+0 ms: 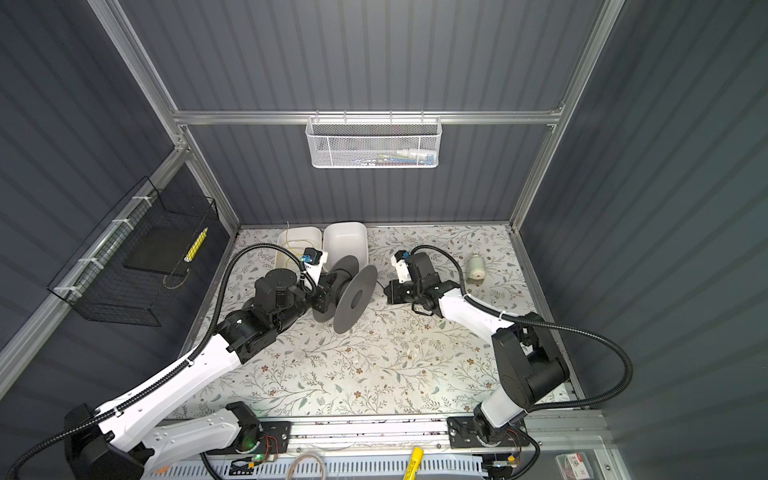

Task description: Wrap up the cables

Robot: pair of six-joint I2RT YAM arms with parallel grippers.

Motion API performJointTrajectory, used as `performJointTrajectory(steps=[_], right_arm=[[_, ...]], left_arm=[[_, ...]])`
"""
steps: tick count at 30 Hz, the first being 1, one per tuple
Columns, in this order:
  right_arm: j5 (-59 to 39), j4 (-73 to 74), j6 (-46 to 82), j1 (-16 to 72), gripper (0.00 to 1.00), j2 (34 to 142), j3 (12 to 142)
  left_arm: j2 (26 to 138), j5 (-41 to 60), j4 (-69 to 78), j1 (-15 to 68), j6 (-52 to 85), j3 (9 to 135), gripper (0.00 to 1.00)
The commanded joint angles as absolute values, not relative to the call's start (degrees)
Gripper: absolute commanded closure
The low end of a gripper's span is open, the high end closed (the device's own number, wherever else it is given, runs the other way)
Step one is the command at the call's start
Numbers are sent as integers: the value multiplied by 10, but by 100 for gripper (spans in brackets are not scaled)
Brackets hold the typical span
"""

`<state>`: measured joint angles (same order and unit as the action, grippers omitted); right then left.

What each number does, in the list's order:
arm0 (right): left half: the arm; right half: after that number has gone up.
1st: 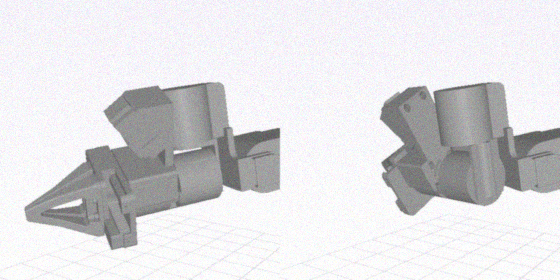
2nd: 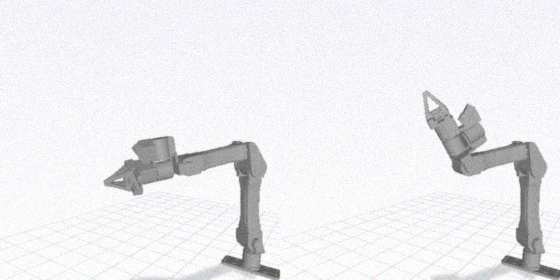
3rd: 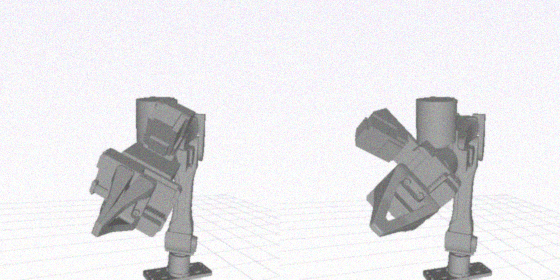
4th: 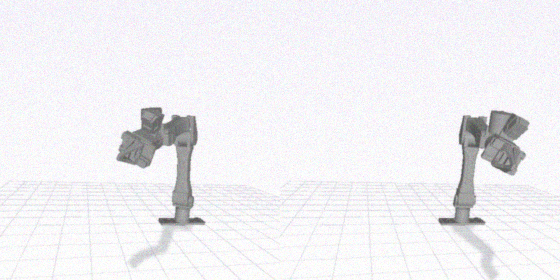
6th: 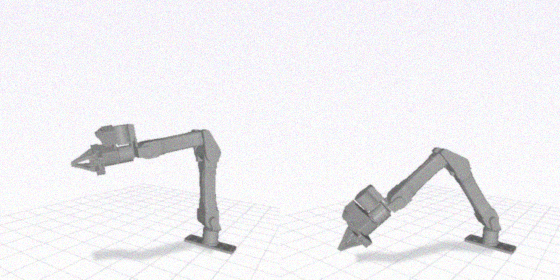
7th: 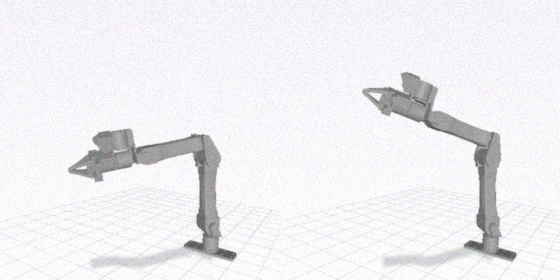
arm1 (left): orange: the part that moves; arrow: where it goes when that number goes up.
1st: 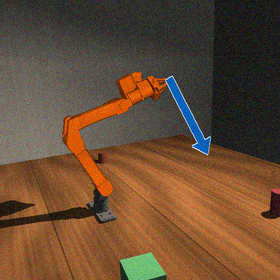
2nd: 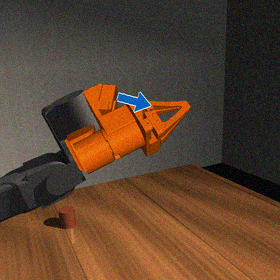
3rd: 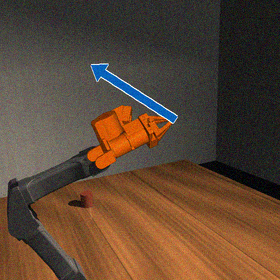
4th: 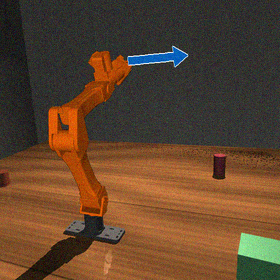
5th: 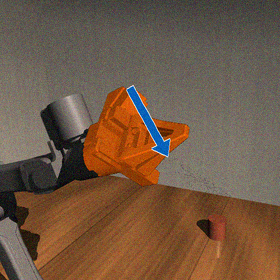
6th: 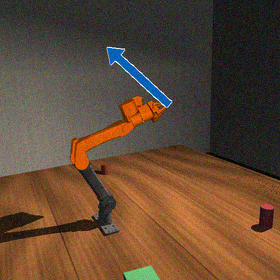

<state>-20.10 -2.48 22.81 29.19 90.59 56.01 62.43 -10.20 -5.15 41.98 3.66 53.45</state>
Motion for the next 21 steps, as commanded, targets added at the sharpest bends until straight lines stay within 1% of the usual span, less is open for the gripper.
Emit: performJointTrajectory(steps=[1, 6, 11, 13, 16, 19, 21], right_arm=[[-244, 17, 243, 294, 92, 911, 547], [-261, 33, 253, 294, 87, 916, 539], [-255, 36, 254, 293, 85, 918, 533], [-255, 36, 251, 293, 80, 919, 531], [-249, 33, 249, 293, 78, 918, 528], [-245, 30, 250, 292, 74, 918, 526], [-240, 27, 250, 291, 74, 914, 522]], left_arm=[[627, -91, 16, 424, 53, 569, 100], [635, -88, 23, 424, 53, 576, 100], [642, -83, 16, 423, 51, 583, 100], [641, -83, 14, 424, 49, 584, 100], [640, -84, 8, 424, 44, 586, 100], [641, -84, 3, 424, 41, 587, 100], [643, -83, -2, 424, 38, 588, 100]])
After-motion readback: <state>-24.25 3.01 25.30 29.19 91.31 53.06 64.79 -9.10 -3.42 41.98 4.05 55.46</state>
